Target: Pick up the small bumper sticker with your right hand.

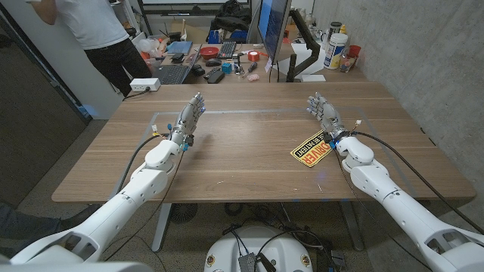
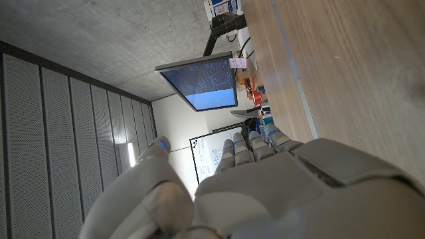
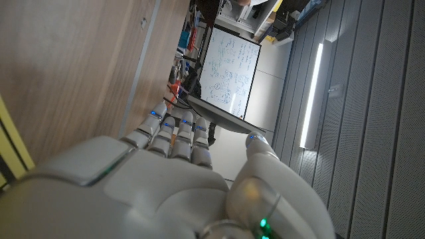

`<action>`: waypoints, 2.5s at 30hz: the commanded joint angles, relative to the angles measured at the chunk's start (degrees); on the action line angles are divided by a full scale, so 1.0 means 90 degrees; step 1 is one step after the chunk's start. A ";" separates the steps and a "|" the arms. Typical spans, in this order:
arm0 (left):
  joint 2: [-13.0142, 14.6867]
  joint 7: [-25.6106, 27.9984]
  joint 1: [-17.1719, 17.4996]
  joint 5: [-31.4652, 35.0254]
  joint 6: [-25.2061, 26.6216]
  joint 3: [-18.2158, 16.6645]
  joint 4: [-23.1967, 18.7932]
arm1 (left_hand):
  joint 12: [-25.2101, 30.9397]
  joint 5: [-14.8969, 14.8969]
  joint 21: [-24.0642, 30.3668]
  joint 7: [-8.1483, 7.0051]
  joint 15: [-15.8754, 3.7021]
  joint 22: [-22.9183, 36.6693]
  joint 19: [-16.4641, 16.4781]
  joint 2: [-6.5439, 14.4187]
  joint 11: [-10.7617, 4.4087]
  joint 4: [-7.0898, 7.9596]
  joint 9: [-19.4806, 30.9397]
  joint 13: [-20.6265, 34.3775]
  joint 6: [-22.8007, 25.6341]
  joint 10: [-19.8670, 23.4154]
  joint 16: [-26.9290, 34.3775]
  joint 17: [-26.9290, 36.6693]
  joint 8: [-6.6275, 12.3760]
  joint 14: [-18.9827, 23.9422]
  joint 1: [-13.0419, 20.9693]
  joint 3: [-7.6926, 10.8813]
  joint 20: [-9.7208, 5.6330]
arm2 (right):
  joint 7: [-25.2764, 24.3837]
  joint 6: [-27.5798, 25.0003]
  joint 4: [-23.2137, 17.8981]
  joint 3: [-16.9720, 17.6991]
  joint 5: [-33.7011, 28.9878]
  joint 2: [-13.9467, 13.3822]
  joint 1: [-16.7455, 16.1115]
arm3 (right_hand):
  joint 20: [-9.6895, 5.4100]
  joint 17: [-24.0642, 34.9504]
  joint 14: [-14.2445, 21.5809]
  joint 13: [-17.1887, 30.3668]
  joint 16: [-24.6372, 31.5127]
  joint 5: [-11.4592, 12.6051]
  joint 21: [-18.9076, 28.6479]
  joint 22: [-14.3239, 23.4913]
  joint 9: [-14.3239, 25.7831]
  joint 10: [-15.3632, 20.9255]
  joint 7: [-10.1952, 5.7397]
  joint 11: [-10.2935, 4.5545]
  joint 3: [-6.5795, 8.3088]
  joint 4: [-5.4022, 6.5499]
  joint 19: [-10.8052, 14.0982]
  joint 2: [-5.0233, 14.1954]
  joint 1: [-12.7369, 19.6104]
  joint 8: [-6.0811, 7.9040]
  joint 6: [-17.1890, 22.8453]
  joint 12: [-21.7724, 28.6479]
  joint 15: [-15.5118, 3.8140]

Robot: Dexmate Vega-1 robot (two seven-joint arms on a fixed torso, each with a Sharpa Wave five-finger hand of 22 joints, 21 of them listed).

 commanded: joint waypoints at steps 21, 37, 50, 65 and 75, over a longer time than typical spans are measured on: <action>0.0160 -0.0017 -0.0396 -0.0256 -0.0203 0.0447 0.0254 | 0.0045 -0.0032 -0.0084 0.0013 -0.0018 0.0030 -0.0031 0.0025 -0.0004 -0.0039 0.0021 -0.0101 0.0093 0.0021 0.0029 0.0014 0.0042 -0.0012 0.0093 0.0018 -0.0058 | -0.0793 -0.0126 -0.0603 0.0108 -0.0962 -0.0322 -0.0303 | -0.0166 0.0031 -0.0011 0.0018 0.0010 0.0019 -0.0119 0.0014 0.0018 0.0029 -0.0108 -0.0022 0.0043 -0.0059 0.0022 0.0137 0.0111 -0.0008 -0.0024 -0.0052 -0.0022; 0.0154 -0.0184 -0.0638 -0.0289 -0.0168 0.0604 0.0433 | 0.0043 -0.0051 -0.0137 -0.0002 -0.0036 0.0032 -0.0058 0.0041 -0.0015 -0.0047 0.0022 -0.0160 0.0084 0.0016 0.0021 0.0014 0.0031 -0.0030 0.0108 0.0012 -0.0062 | -0.0964 0.0011 -0.0811 0.0178 -0.1134 -0.0447 -0.0562 | -0.0135 0.0032 -0.0040 0.0021 -0.0003 0.0008 -0.0193 0.0016 0.0016 0.0021 -0.0151 -0.0022 0.0008 -0.0083 0.0008 0.0140 0.0121 -0.0017 -0.0046 -0.0086 -0.0014; 0.0041 -0.0375 -0.0764 -0.0375 -0.0223 0.0641 0.0674 | 0.0053 -0.0066 -0.0176 -0.0030 -0.0042 0.0033 -0.0064 0.0055 -0.0039 -0.0057 0.0022 -0.0209 0.0107 0.0042 0.0023 0.0013 0.0034 -0.0020 0.0125 0.0009 -0.0050 | -0.1126 -0.0041 -0.1131 0.0180 -0.1423 -0.0678 -0.0744 | -0.0113 0.0025 -0.0053 0.0023 -0.0012 0.0008 -0.0246 0.0017 0.0015 0.0000 -0.0167 -0.0029 -0.0003 -0.0118 -0.0004 0.0144 0.0155 -0.0025 -0.0068 -0.0115 -0.0003; -0.0028 -0.0497 -0.0930 -0.0326 -0.0161 0.0700 0.0775 | 0.0063 -0.0085 -0.0214 -0.0028 -0.0037 0.0035 -0.0054 0.0061 0.0008 -0.0061 0.0023 -0.0263 0.0168 0.0070 0.0028 0.0013 0.0050 0.0001 0.0132 -0.0004 -0.0047 | -0.1332 -0.0035 -0.1402 0.0269 -0.1702 -0.0922 -0.0997 | -0.0064 -0.0003 -0.0158 0.0027 -0.0067 0.0028 -0.0397 0.0017 0.0013 -0.0054 -0.0226 -0.0019 0.0130 -0.0293 -0.0096 0.0304 0.0454 -0.0039 -0.0143 -0.0175 0.0009; -0.0059 -0.0551 -0.0930 -0.0319 -0.0202 0.0701 0.0776 | 0.0056 -0.0101 -0.0242 -0.0017 -0.0020 0.0037 -0.0046 0.0046 0.0017 -0.0059 0.0024 -0.0302 0.0194 0.0056 0.0032 0.0014 0.0052 0.0014 0.0120 -0.0029 -0.0052 | -0.1609 -0.0116 -0.1777 0.0377 -0.1968 -0.1125 -0.1304 | -0.0043 -0.0006 -0.0183 0.0030 -0.0071 0.0032 -0.0456 0.0018 0.0013 -0.0072 -0.0255 -0.0027 0.0160 -0.0353 -0.0135 0.0337 0.0546 -0.0033 -0.0144 -0.0193 0.0016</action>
